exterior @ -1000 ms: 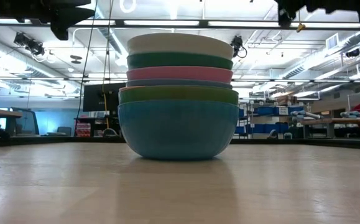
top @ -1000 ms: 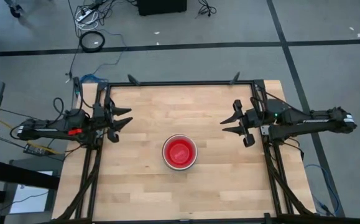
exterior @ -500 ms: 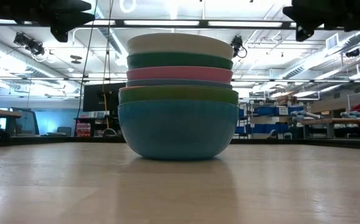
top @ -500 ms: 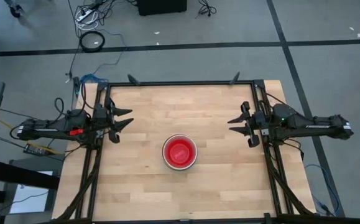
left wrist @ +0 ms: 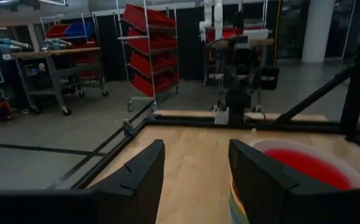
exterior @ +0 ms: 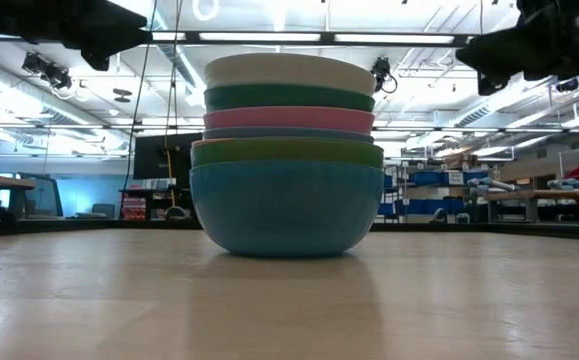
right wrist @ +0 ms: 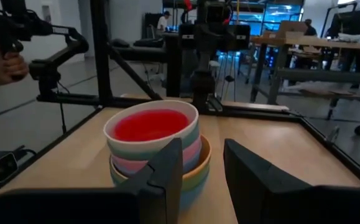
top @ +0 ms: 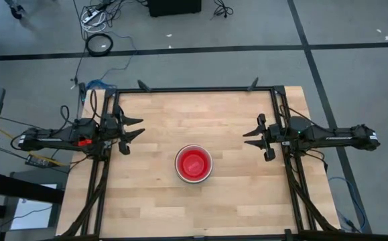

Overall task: Nest bowls inside each other
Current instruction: Return to Home Position

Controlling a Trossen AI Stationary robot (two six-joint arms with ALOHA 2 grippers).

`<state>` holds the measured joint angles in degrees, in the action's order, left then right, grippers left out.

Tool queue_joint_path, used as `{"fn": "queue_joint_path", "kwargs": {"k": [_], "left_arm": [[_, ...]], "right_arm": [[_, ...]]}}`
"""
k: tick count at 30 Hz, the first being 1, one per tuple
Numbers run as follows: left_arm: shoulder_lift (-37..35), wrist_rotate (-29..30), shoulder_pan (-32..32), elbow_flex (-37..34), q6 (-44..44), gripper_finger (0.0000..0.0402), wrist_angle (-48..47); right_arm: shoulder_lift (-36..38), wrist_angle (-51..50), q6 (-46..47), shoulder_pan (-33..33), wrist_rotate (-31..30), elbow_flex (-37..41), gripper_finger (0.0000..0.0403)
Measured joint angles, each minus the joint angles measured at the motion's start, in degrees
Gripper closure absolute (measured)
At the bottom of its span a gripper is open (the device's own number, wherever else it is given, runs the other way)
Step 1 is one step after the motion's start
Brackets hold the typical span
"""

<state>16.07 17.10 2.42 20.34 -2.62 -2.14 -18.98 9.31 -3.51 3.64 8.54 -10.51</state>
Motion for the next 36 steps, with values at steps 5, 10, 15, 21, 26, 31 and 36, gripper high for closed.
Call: {"fn": "queue_joint_path", "kwargs": {"k": [5, 10, 15, 21, 26, 31, 36], "left_arm": [[0.01, -0.02, 0.00, 0.00, -0.54, 0.0214, -2.45], [0.01, -6.46, 0.00, 0.00, -0.08, 0.0214, -4.79], [-0.24, -8.18, 0.00, -2.63, 2.98, 0.0214, -4.78], [-2.41, -8.13, 0.00, -14.19, 5.31, 0.0214, 11.29], [-2.74, -8.09, 0.00, -19.34, 6.15, 0.0214, 17.45], [-2.63, -7.21, 0.00, -19.85, 6.00, 0.0214, 15.66], [-2.63, -5.39, 0.00, -19.85, 4.55, 0.0214, 15.65]], "right_arm": [[0.00, 2.03, 0.27, 0.62, -0.16, 2.44, 0.0298], [0.00, 3.06, 1.92, 1.66, -1.27, 3.46, 0.0298], [0.00, 4.87, 1.38, 1.79, -1.21, 3.46, 0.0298], [0.00, 5.24, 1.91, 1.79, -1.03, 3.46, 0.0298], [-0.01, 4.82, 1.92, 1.79, -1.01, 3.46, 0.0298], [-0.11, 3.63, 1.63, 1.81, -1.07, 3.46, 0.0298], [-0.11, 2.97, 1.37, 1.81, -2.98, 3.46, 0.0298]]}}
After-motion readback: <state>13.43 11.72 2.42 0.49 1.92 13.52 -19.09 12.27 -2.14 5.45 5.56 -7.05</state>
